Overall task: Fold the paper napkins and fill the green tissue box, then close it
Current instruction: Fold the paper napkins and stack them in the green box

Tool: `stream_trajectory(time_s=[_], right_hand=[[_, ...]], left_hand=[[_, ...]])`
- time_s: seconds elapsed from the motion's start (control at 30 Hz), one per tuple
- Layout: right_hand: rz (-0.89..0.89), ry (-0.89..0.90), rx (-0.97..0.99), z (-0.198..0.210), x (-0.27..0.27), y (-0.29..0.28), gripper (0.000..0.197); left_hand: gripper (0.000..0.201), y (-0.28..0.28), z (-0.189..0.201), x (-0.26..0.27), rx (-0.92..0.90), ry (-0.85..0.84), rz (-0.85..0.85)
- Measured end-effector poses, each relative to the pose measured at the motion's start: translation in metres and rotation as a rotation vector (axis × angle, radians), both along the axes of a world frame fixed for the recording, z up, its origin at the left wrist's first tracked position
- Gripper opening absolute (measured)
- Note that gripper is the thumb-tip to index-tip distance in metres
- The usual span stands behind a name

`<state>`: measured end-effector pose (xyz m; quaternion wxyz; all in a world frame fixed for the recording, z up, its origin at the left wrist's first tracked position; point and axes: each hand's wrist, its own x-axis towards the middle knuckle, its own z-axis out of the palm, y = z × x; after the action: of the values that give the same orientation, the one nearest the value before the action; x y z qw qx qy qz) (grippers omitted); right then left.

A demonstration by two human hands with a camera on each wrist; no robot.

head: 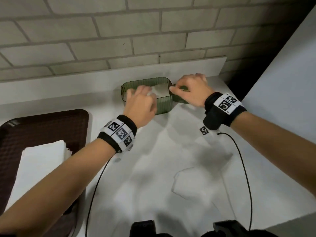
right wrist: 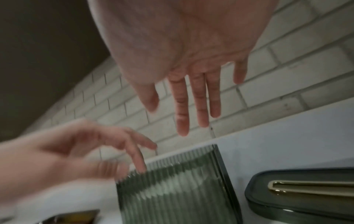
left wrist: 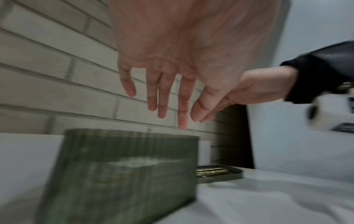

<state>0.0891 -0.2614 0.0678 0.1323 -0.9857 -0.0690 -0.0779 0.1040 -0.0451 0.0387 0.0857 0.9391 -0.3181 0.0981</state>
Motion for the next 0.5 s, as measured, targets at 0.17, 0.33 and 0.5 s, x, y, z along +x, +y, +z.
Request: stream_trajectory(time_s=[0.17, 0.33, 0.5], right_hand=[[0.013, 0.183, 0.019, 0.008, -0.076, -0.033, 0.009], [0.024, 0.533, -0.138, -0.018, -0.156, -0.050, 0.021], [0.109, 0.645, -0.263, -0.051, -0.213, -0.056, 0.057]], left_hand=[[0.029, -0.036, -0.023, -0.055, 0.026, 0.257, -0.306], [0.064, -0.080, -0.048, -0.086, 0.291, 0.410, -0.504], [0.089, -0.118, -0.048, -0.106, 0.552, 0.269, -0.633]])
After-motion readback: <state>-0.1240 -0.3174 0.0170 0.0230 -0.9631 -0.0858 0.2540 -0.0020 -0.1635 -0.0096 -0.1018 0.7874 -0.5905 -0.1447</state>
